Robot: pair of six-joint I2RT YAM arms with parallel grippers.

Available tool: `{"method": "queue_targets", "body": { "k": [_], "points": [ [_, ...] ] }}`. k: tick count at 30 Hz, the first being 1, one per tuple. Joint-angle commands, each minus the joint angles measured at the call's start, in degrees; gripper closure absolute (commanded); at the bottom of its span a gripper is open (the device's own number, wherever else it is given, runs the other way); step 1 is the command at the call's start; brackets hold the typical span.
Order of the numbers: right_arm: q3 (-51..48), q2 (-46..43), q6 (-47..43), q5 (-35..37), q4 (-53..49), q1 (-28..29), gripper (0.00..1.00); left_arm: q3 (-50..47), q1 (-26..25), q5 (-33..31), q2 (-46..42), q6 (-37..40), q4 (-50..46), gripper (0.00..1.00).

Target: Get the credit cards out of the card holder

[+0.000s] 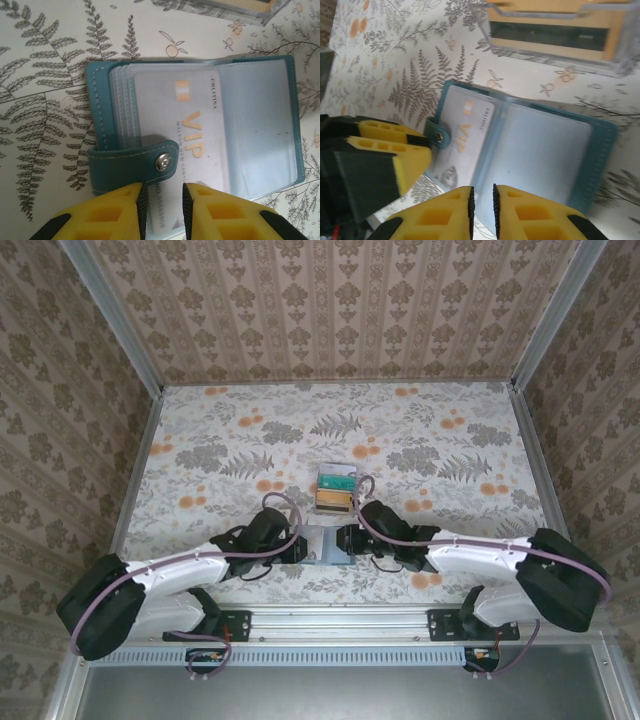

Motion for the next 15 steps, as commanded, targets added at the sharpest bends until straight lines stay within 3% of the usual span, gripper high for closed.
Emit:
{"method": "queue_targets", "body": {
  "k": [1, 15],
  "points": [
    [2.1, 3.4, 5.3, -2.1, 3.9, 0.4, 0.8, -1.4, 0.7, 0.8, 0.2, 0.4, 1.9, 0.73],
    [4.9, 14.2, 12.3, -4.7, 8.6, 0.9, 0.81, -3.5, 0.0, 1.1, 0.8, -1.1, 4.8, 0.75]
  ]
}}
